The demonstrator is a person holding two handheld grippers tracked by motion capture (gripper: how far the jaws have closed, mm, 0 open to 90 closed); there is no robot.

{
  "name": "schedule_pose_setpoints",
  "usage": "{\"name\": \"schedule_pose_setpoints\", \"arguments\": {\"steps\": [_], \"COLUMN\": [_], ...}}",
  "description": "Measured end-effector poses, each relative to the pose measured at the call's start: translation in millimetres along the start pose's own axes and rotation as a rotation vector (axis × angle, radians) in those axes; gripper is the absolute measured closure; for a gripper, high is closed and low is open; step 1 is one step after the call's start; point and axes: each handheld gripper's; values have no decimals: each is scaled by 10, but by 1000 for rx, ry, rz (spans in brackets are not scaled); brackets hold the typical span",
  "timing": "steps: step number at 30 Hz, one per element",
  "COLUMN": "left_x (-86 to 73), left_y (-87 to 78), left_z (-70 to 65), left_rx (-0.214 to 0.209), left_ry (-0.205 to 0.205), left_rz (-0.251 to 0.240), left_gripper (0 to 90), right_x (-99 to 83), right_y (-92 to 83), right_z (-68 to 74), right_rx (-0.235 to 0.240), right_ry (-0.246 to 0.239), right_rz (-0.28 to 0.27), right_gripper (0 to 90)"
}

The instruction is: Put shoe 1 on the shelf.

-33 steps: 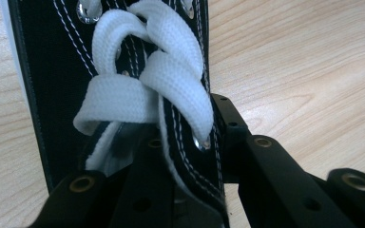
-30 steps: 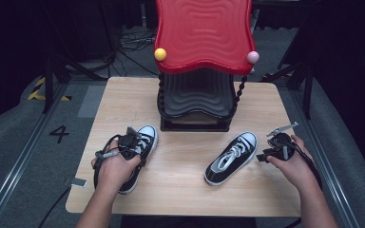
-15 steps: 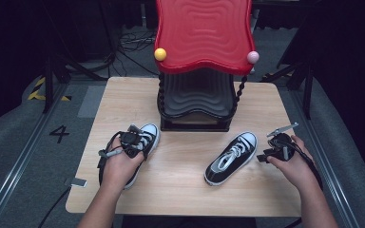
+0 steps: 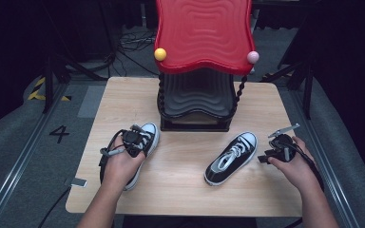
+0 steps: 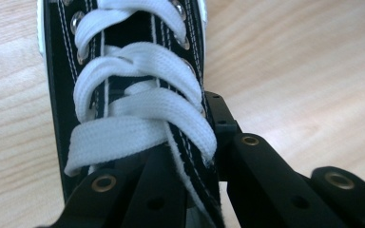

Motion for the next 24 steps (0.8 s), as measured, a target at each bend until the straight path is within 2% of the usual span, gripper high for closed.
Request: {"name": "schedule_pose_setpoints", "arguments": {"steps": [3, 5, 10, 13, 15, 17, 19, 24], "left_x": [-15, -10, 23, 54, 97, 139, 191, 288], "left_y": [-71, -135, -293, -350, -379, -401, -442, -511], "left_z": [-77, -140, -240, -278, -300, -336, -393, -476], "left_rx": [-31, -25, -44, -62, -69, -64, -63, -74], "left_ry": [34, 59, 102, 110, 127, 146, 171, 220], "left_rz": [9, 14, -10, -28, -24, -21, -18, 0], "left_gripper": [873, 873, 872, 872, 872, 872, 872, 870], "right_x": [-14, -21, -39, -61, -81, -116, -134, -184], "right_y": [-8, -22, -33, -23, -19, -28, -44, -53], "right_z": [-26, -35, -29, -27, -27, -38, -51, -66], "right_rx": [0, -2, -1, 6, 13, 45, 61, 57], "right_ry": [9, 11, 14, 27, 45, 104, 133, 150], "right_rz": [-2, -4, -10, 2, 6, -3, -12, -5], "right_gripper": [553, 552, 551, 582, 594, 602, 608, 621]}}
Point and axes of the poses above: each handheld gripper's, and its own axes: y roughly forward along the jaws, x roughly out of its top, z roughly to its left, and after that the axes turned 6 degrees about y, right-handed
